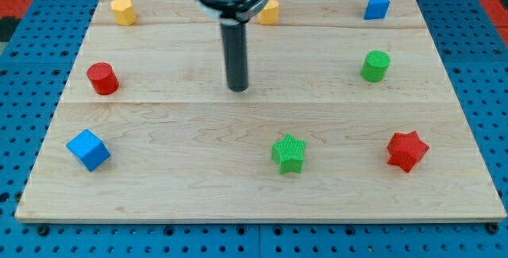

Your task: Place your arm to the bottom right of the blue triangle

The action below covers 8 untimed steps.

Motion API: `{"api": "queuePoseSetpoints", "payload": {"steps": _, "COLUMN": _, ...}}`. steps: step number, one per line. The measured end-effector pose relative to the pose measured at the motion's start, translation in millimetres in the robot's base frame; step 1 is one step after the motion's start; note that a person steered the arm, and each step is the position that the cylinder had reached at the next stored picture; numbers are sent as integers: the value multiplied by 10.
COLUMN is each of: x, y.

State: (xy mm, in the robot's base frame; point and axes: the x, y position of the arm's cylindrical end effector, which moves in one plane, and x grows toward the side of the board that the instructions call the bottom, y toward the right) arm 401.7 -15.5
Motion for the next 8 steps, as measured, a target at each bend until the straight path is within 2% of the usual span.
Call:
{"api": "queuePoseSetpoints", "payload": {"steps": 2, "x": -565, "y": 582}}
{"api": "queuePoseSetpoints", "payload": {"steps": 5, "x": -667, "y": 855}}
{"api": "queuePoseSetpoints", "payload": {"steps": 7, "x": -920, "y": 1736}}
{"api": "queuePoseSetpoints", "payload": {"steps": 8, "x": -917, "y": 2656}}
